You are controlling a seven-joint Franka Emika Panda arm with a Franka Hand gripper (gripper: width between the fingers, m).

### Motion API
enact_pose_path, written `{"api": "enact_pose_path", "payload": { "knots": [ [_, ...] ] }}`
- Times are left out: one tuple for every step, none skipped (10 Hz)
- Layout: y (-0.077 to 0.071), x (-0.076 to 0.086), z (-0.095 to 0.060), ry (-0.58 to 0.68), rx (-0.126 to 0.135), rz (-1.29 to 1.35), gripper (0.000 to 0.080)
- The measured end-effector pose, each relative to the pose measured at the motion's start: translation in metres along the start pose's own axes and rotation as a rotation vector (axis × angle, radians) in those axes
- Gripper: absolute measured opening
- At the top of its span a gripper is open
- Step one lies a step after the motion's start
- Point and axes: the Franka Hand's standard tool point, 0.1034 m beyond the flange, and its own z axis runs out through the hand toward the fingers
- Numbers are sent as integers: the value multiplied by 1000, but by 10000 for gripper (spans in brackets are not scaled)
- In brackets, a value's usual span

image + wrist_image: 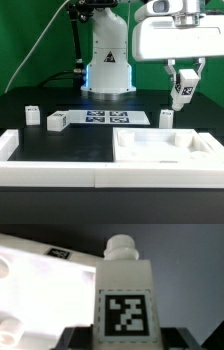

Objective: Assemble one leg

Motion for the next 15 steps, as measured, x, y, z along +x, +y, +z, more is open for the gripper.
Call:
{"api": "enact_pose_path", "payload": {
  "knots": [
    [7, 9, 1, 20, -4, 7, 291],
    [15, 31, -3, 40, -9, 20, 291],
    [20, 50, -5, 34, -8, 28, 291],
    [26, 63, -6, 48, -11, 34, 291],
    [25, 61, -5, 46, -10, 33, 291],
    [24, 61, -5, 45, -10, 33, 291],
    [25, 61, -5, 45, -10, 33, 291],
    [25, 61, -5, 45, -10, 33, 291],
    [25, 61, -4, 44, -10, 33, 291],
    [29, 64, -4, 34, -10, 27, 291],
    [34, 75, 1, 43, -11, 35, 291],
    [37, 86, 10, 48, -9, 41, 291],
    [40, 94, 18, 51, -7, 46, 291],
    [41, 103, 24, 58, -5, 46, 291],
    [42, 111, 25, 71, -5, 42, 291]
  ]
}}
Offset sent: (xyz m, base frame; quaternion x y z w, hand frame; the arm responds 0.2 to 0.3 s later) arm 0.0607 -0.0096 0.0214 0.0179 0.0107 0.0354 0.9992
